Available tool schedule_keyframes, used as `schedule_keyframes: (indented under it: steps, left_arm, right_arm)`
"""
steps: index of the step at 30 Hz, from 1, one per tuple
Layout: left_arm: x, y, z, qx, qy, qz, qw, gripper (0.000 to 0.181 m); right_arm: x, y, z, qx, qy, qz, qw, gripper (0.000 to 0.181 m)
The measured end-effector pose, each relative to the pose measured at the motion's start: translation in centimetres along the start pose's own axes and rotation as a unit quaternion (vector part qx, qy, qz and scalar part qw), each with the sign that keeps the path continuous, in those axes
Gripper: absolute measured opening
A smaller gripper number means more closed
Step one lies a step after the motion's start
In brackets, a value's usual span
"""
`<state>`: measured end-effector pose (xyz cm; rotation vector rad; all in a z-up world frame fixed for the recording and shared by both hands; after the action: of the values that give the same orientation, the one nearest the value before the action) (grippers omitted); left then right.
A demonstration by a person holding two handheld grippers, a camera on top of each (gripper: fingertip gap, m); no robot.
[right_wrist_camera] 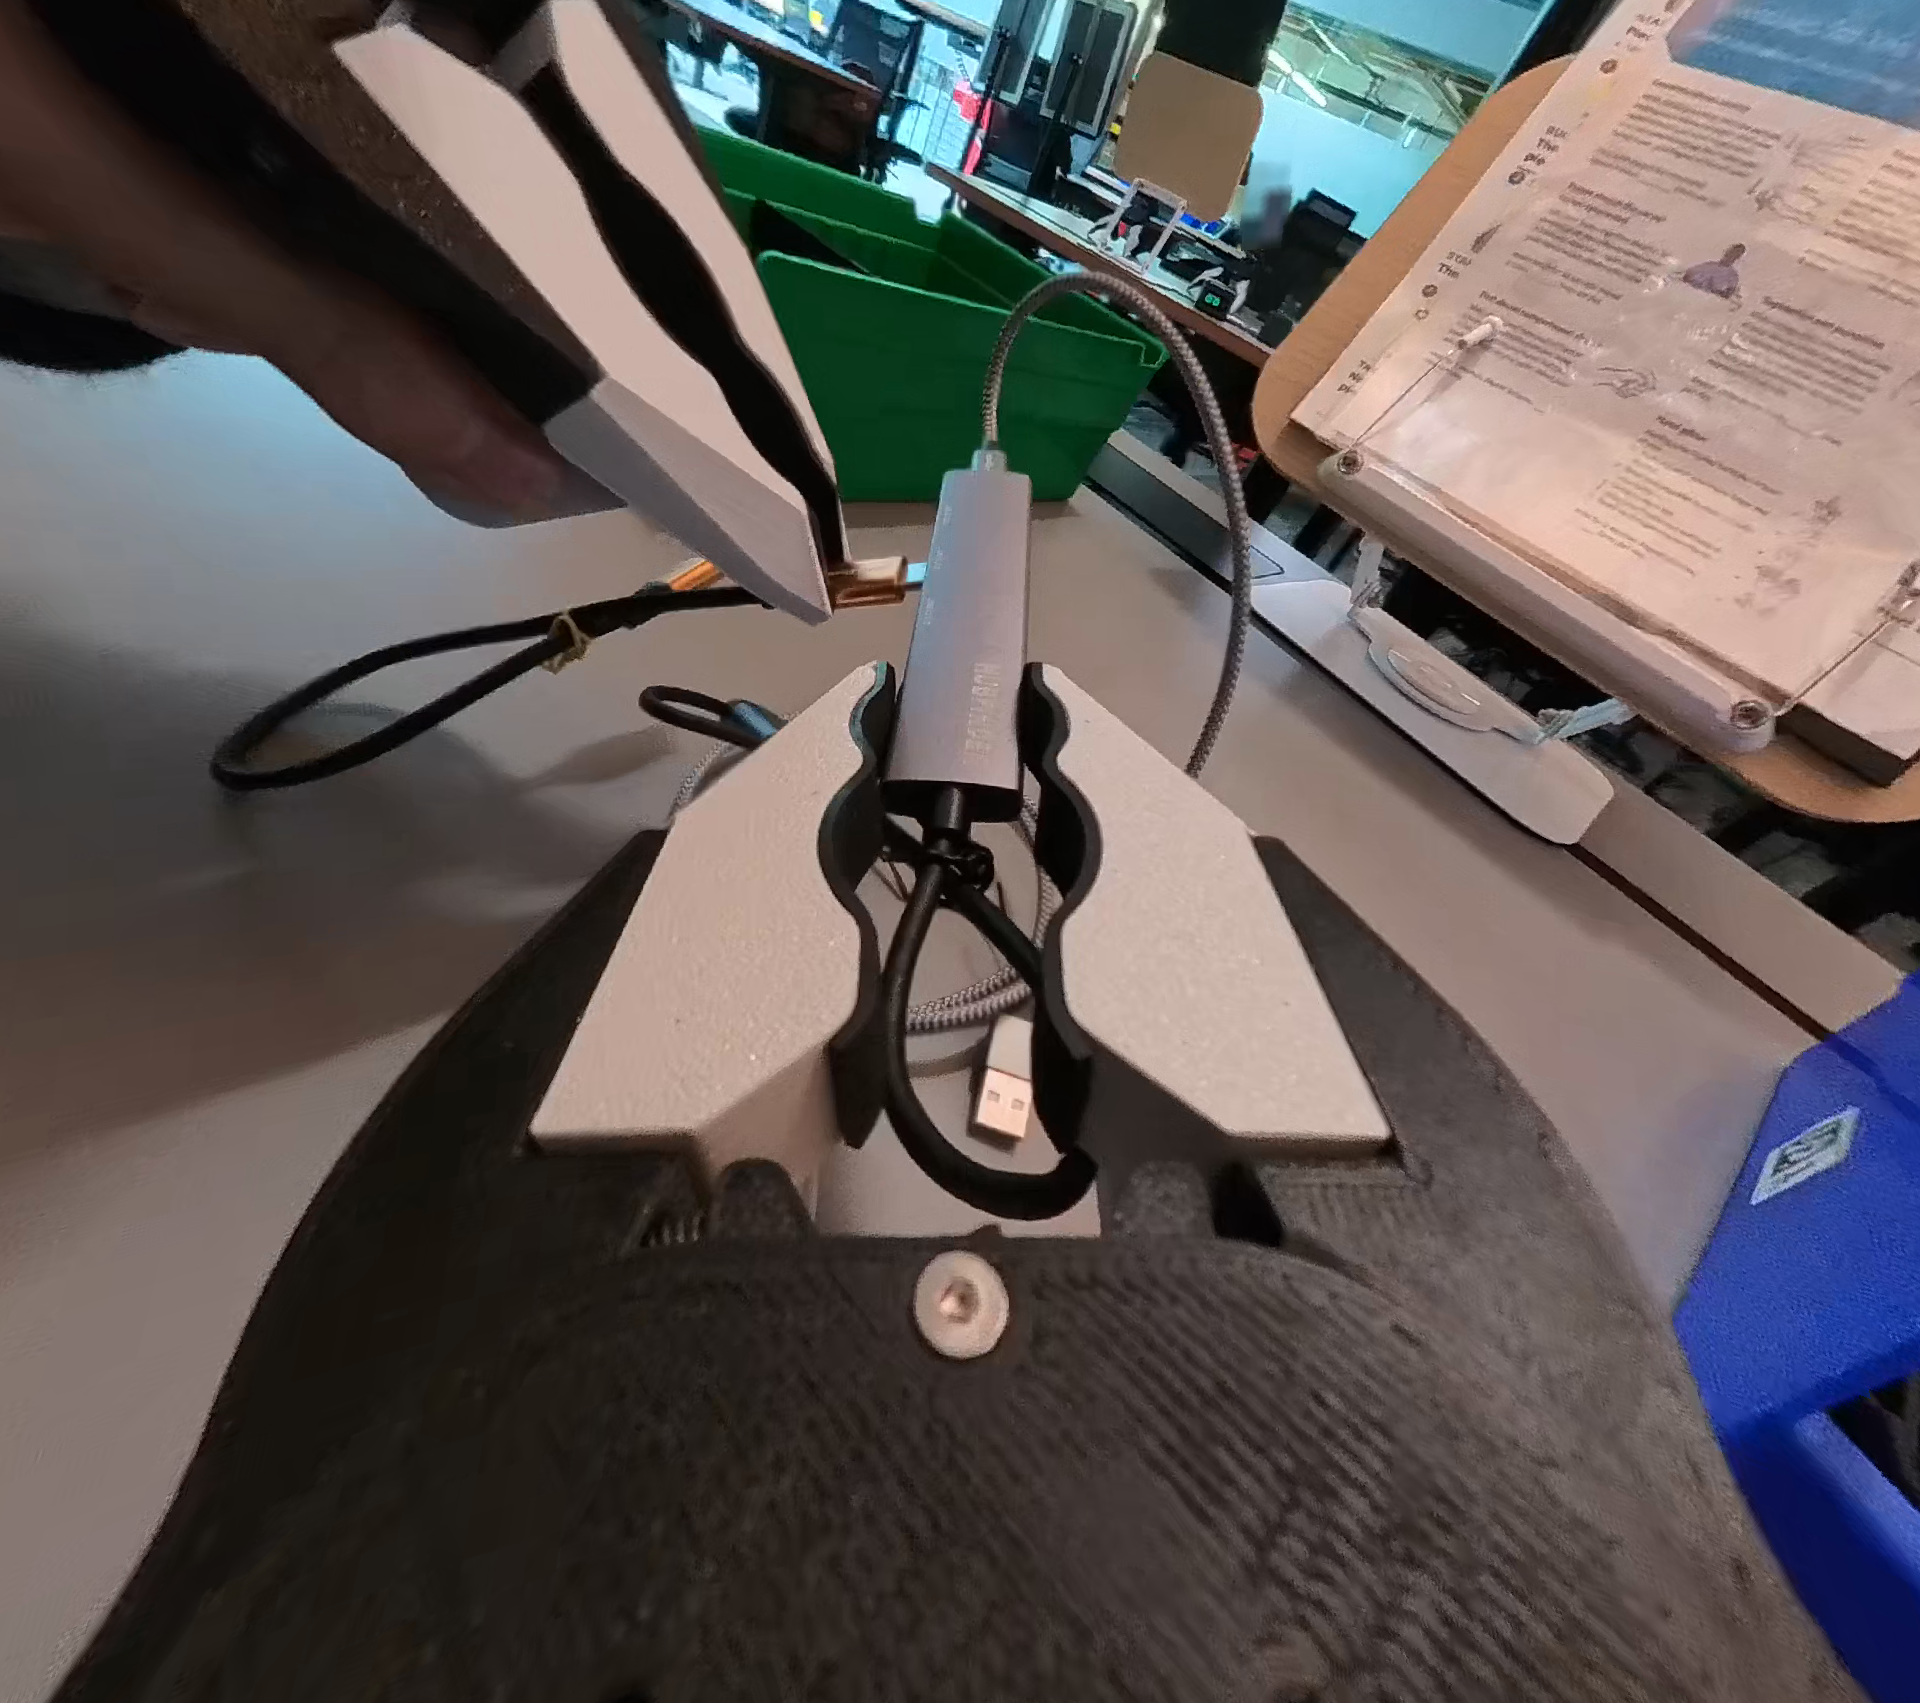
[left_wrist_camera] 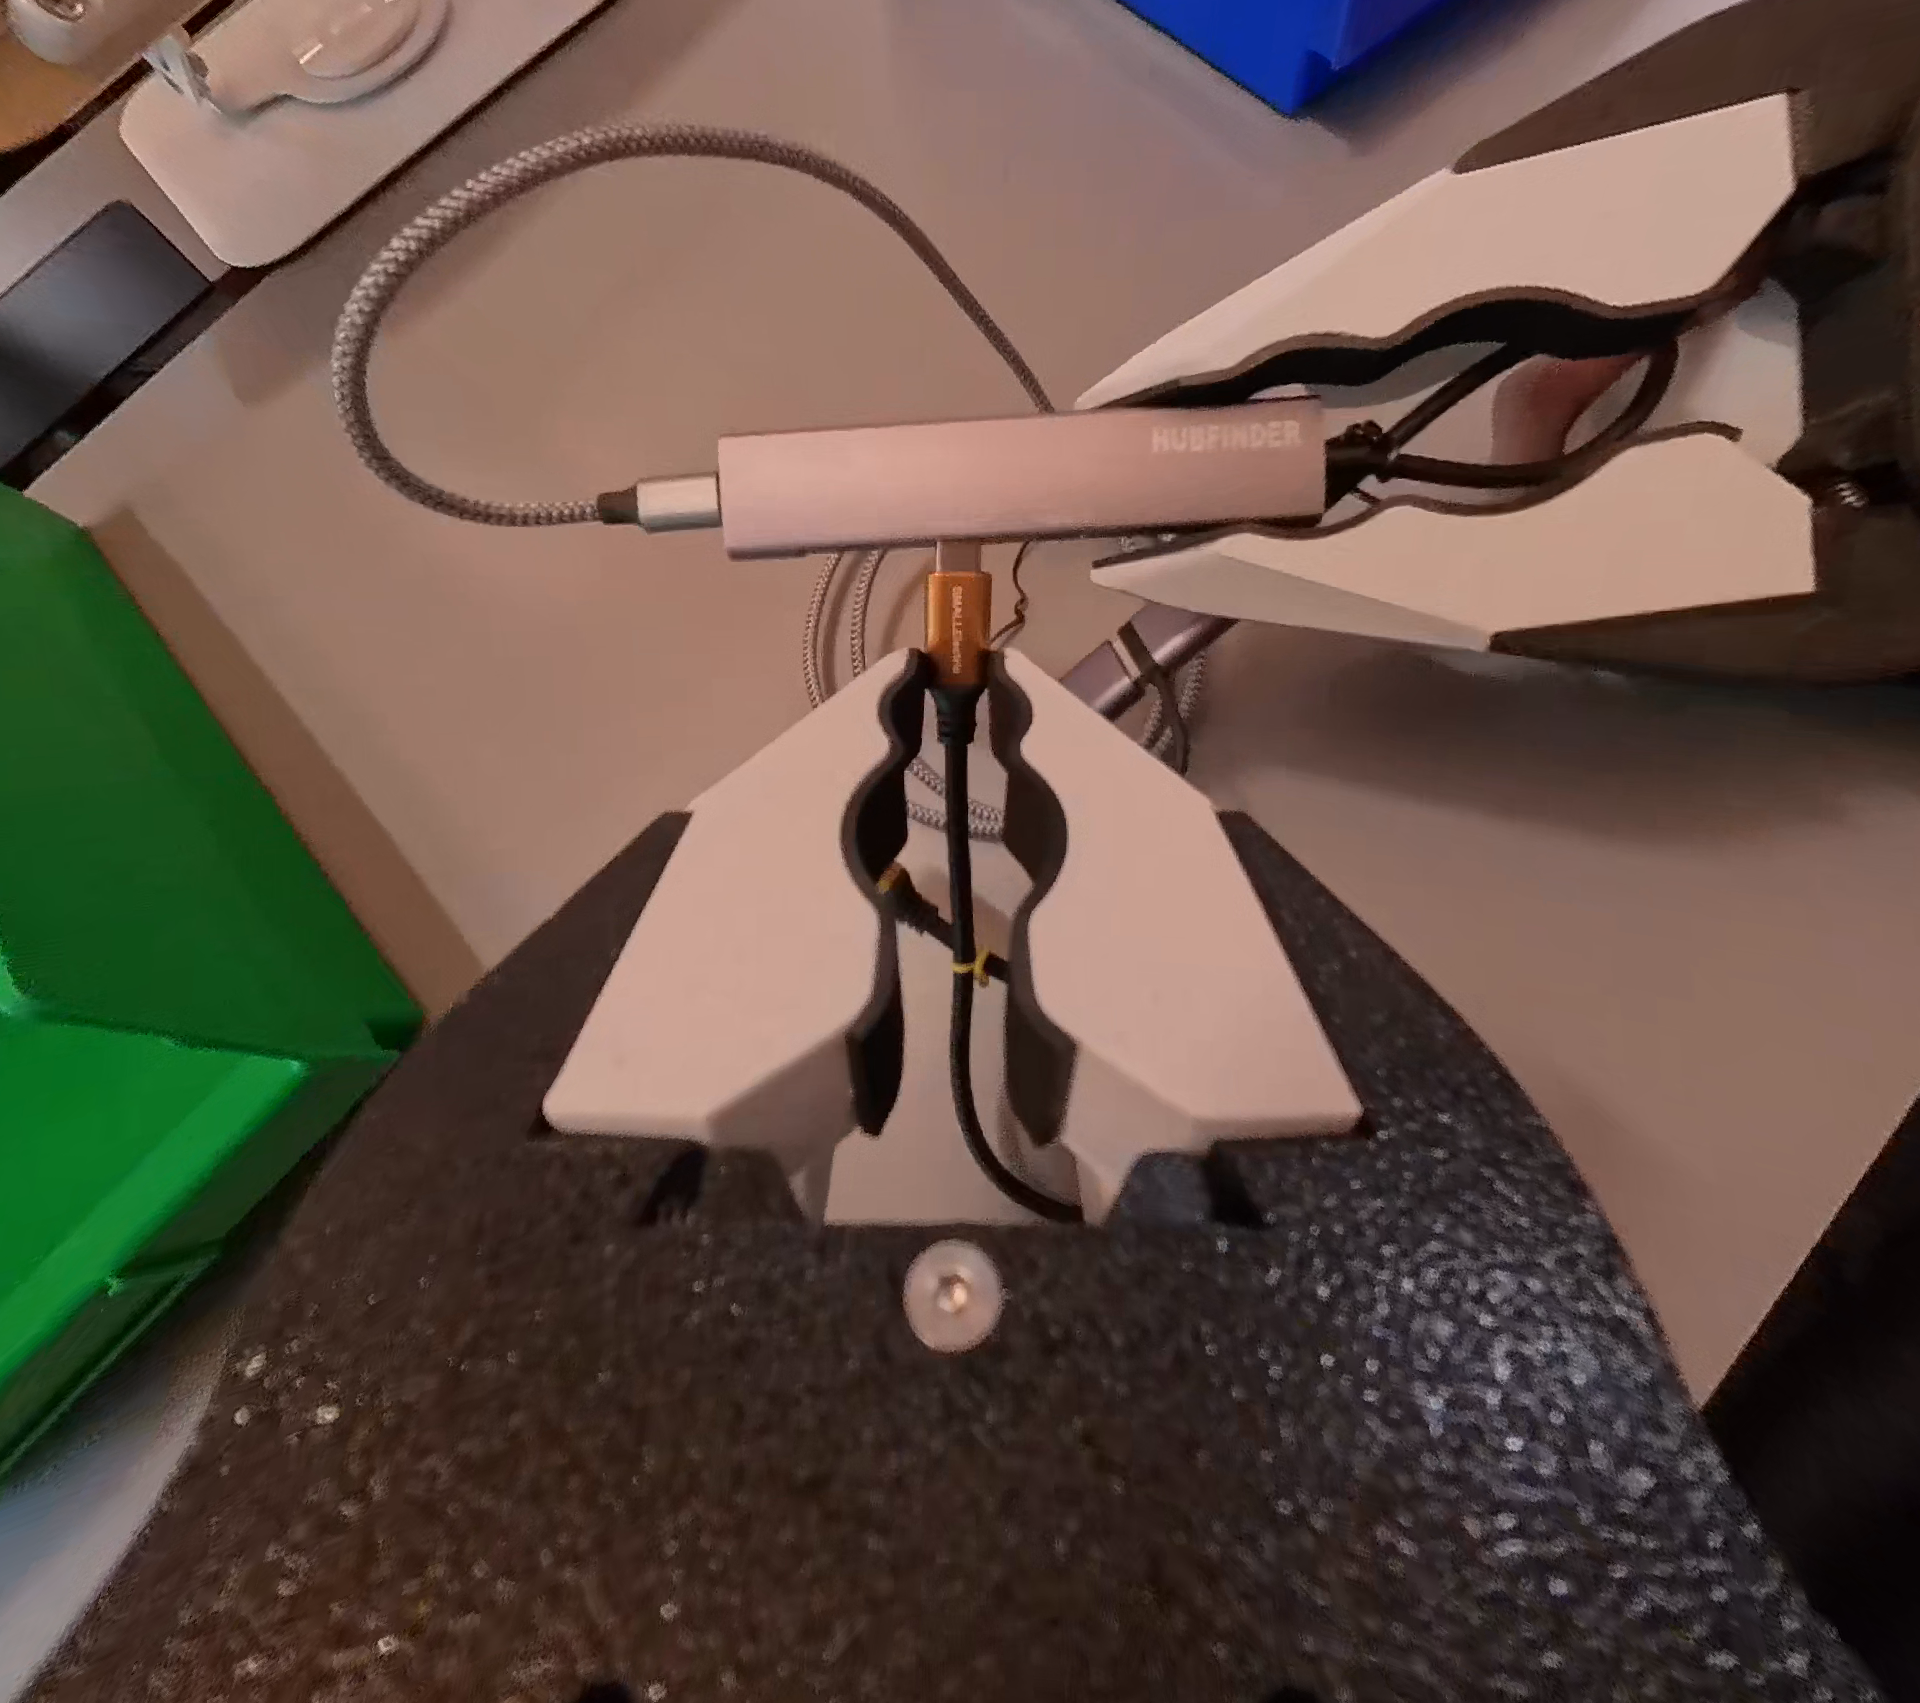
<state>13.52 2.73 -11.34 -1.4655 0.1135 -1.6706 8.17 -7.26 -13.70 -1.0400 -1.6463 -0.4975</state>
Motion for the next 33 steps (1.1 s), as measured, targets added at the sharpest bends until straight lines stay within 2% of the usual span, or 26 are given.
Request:
schedule_keyframes:
  steps: [8, 18, 23, 27, 33]
  left_arm:
    - [0.0, 0.2, -0.1, 0.011, 0.008, -0.003, 1.000, 0.009]
    - [0.4, 0.2, -0.7, 0.055, 0.060, -0.034, 0.996, 0.009]
    - [0.4, 0.3, -0.7, 0.061, 0.066, -0.034, 0.995, 0.008]
    - [0.3, 0.4, -0.8, 0.076, 0.090, -0.028, 0.993, 0.008]
    - [1.4, -0.8, -0.6, 0.076, 0.081, -0.070, 0.991, 0.008]
  right_arm:
    - [-0.1, 0.2, 0.3, -0.026, -0.055, 0.033, 0.998, 0.023]
    - [-0.3, 0.0, -0.1, -0.009, -0.018, 0.023, 1.000, 0.025]
    - [-0.1, 0.0, 0.2, -0.015, -0.058, 0.030, 0.998, 0.025]
    - [-0.3, 0.3, 0.5, -0.018, -0.095, 0.065, 0.993, 0.025]
    - [-0.3, 0.1, 0.3, -0.004, -0.051, 0.039, 0.998, 0.025]
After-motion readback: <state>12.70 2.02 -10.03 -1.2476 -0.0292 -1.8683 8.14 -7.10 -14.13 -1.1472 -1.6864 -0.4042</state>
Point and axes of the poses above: each gripper's, where its closed fingertips meet, y out along the fingers, x out of its top, z = x × y across the jaws, the point moved 7 cm from there along -y, back along the fingers, and after that the axes turned 13 degrees about x, right-handed, at the moved point
